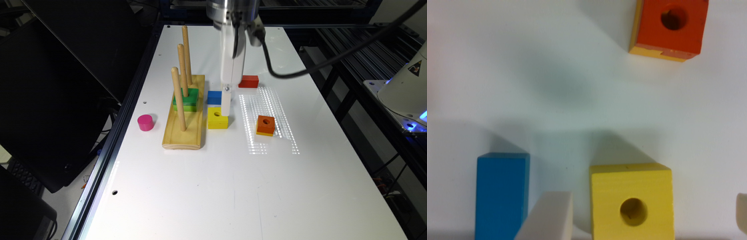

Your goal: Pick up yellow block.

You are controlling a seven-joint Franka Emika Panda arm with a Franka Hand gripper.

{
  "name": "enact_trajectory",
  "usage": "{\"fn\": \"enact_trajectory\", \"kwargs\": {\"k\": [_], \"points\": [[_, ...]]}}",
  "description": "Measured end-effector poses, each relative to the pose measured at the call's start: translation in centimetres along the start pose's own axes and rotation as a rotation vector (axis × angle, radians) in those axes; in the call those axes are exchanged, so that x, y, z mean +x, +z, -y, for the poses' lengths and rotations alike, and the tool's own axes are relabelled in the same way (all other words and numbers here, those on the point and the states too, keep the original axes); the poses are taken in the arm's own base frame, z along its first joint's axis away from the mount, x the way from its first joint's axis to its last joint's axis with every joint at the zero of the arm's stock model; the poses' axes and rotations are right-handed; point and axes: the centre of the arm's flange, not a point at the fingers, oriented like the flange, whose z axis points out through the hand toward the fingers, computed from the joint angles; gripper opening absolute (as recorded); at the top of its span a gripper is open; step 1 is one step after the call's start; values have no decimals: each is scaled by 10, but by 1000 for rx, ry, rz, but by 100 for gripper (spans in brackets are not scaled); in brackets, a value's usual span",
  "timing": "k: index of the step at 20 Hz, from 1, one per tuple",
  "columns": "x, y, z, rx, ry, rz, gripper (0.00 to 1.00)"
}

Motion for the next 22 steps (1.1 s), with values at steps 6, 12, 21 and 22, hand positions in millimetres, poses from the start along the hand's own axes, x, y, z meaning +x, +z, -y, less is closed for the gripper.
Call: {"fn": "enact_trajectory", "kwargs": {"k": [6, 12, 21, 22], "points": [[2, 0, 2, 2, 0, -1, 100], [2, 1, 2, 1, 1, 1, 100], [2, 16, 1, -3, 2, 8, 100], [3, 16, 2, -2, 2, 8, 100]]}}
